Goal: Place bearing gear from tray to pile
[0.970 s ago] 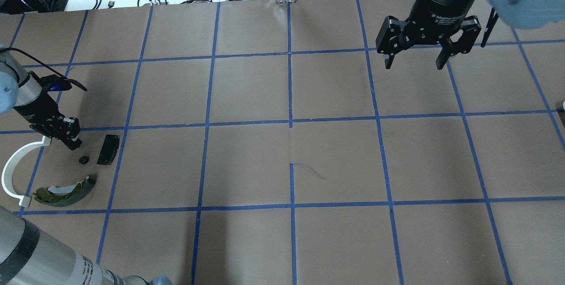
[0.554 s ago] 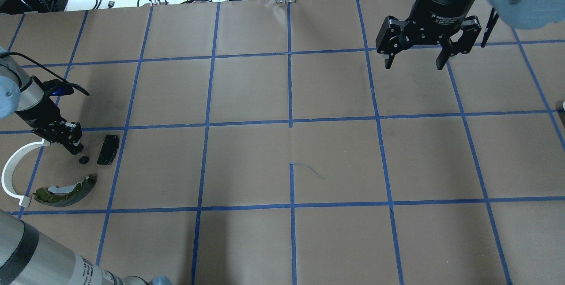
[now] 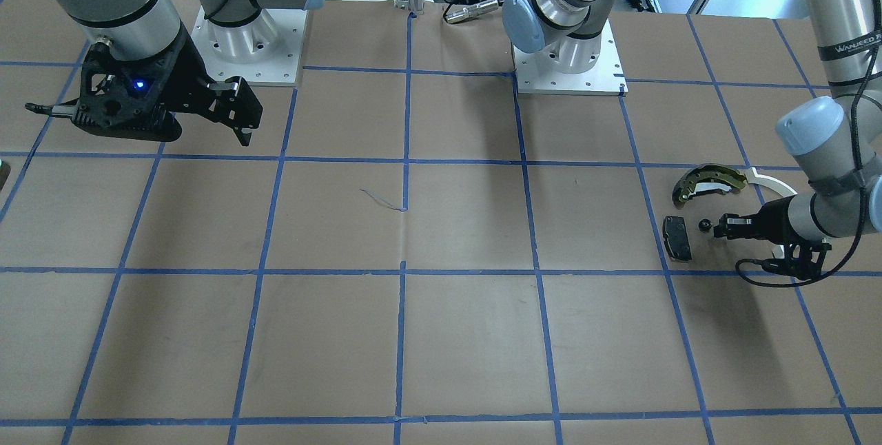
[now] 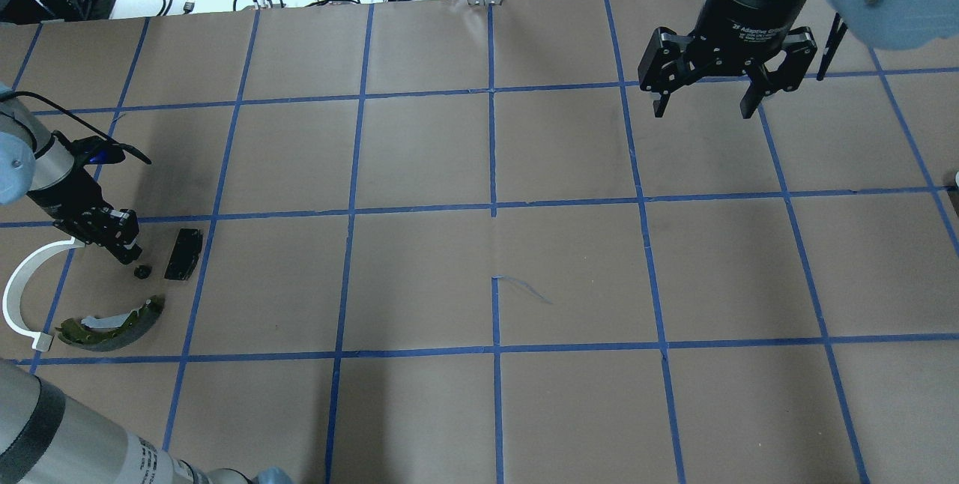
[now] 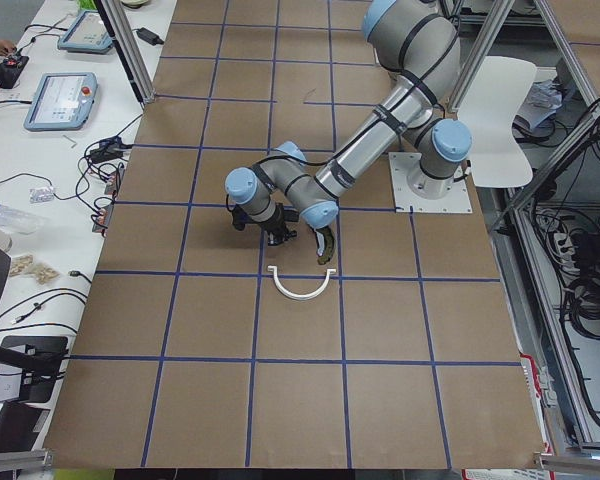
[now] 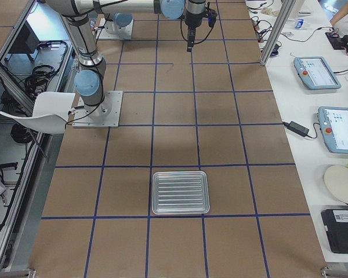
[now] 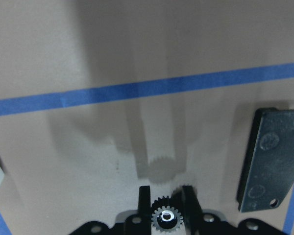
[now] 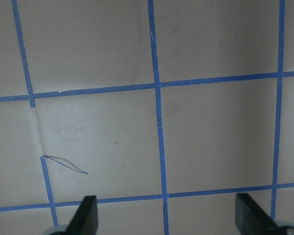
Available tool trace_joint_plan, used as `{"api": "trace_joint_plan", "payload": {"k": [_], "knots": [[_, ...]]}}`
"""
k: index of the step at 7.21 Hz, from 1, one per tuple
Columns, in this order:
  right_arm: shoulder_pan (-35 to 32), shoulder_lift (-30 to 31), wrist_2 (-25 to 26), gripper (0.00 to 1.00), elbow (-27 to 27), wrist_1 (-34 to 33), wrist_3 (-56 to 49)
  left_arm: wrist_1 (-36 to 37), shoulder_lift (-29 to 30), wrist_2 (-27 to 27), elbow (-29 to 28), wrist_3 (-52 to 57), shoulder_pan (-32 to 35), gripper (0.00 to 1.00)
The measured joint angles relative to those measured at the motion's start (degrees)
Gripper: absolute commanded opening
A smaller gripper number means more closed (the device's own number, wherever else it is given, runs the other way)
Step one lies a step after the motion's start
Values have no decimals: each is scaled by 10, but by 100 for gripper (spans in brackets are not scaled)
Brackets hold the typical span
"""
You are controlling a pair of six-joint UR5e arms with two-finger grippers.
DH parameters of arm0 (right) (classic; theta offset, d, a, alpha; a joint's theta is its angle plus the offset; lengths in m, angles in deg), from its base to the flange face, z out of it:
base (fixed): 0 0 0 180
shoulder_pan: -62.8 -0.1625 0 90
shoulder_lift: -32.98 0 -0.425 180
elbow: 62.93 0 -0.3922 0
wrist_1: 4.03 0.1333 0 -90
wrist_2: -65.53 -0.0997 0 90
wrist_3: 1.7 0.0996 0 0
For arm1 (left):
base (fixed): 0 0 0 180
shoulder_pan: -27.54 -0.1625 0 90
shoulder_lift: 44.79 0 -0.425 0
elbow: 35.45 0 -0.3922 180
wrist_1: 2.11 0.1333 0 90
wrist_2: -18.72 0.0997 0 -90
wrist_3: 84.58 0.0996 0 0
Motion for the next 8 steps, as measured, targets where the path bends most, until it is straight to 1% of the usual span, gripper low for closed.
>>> {"api": "trace_joint_plan", "payload": {"k": [1, 2, 4, 5, 6, 8], "knots": [[0, 0, 0, 100, 0, 0, 0, 1, 0, 0, 1, 3, -3, 33], [0, 0, 0, 100, 0, 0, 0, 2, -1, 0, 4, 10, -10, 41], [0, 0, 0, 100, 0, 1, -1, 5, -4, 0, 10, 19, -18, 48], [0, 0, 0, 100, 0, 0, -1, 6, -5, 0, 11, 19, -18, 83], [0, 0, 0, 100, 0, 0, 0, 6, -5, -1, 12, 19, -18, 100], [0, 0, 0, 100, 0, 0, 0, 2, -13, -3, 3, 16, -14, 100]]}}
